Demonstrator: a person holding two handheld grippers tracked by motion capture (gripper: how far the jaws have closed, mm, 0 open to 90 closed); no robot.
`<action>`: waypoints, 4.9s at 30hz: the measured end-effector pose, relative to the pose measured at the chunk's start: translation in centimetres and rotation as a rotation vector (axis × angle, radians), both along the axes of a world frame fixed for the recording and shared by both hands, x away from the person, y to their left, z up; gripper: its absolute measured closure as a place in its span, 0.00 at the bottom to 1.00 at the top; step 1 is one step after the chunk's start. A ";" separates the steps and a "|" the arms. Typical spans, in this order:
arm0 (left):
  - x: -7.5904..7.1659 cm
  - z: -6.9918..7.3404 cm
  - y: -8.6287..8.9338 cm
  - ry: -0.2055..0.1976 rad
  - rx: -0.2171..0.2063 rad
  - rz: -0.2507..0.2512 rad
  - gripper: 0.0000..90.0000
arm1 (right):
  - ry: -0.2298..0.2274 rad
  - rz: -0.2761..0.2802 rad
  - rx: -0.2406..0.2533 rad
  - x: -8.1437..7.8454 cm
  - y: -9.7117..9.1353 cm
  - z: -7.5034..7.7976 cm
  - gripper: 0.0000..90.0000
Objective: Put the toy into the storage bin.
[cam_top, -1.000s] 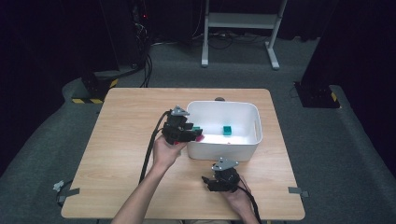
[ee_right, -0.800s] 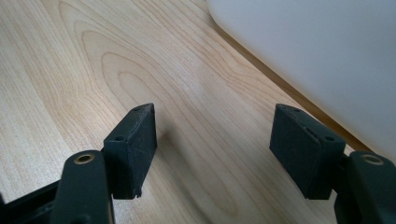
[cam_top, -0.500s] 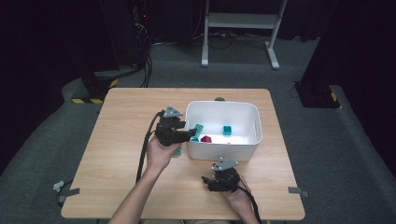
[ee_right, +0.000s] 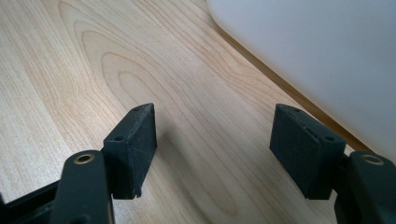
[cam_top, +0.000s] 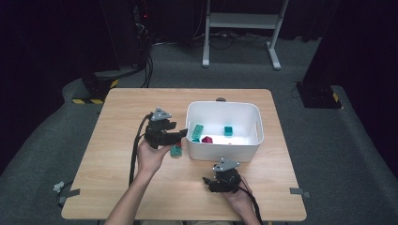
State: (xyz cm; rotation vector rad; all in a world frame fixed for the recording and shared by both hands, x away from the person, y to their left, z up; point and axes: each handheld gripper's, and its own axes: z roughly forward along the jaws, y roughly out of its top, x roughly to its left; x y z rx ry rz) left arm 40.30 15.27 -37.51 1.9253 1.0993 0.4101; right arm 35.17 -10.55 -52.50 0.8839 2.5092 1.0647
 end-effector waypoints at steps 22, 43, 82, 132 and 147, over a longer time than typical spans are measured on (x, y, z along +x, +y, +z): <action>-0.6 -5.5 1.8 0.086 0.048 0.077 0.49 | 0.000 0.000 0.001 0.0 0.0 0.0 0.35; 0.0 -10.7 1.2 0.157 0.071 0.148 0.48 | 0.000 0.000 0.001 0.0 0.0 0.0 0.35; 0.9 -13.5 0.2 0.197 0.071 0.214 0.52 | 0.000 0.000 0.001 0.0 0.0 0.0 0.35; 1.1 -13.6 -0.4 0.162 0.090 0.188 0.59 | 0.000 0.000 0.001 0.0 0.0 0.0 0.35; 0.5 -12.8 0.1 0.148 0.074 0.153 0.63 | 0.000 0.000 0.001 0.0 0.0 0.0 0.35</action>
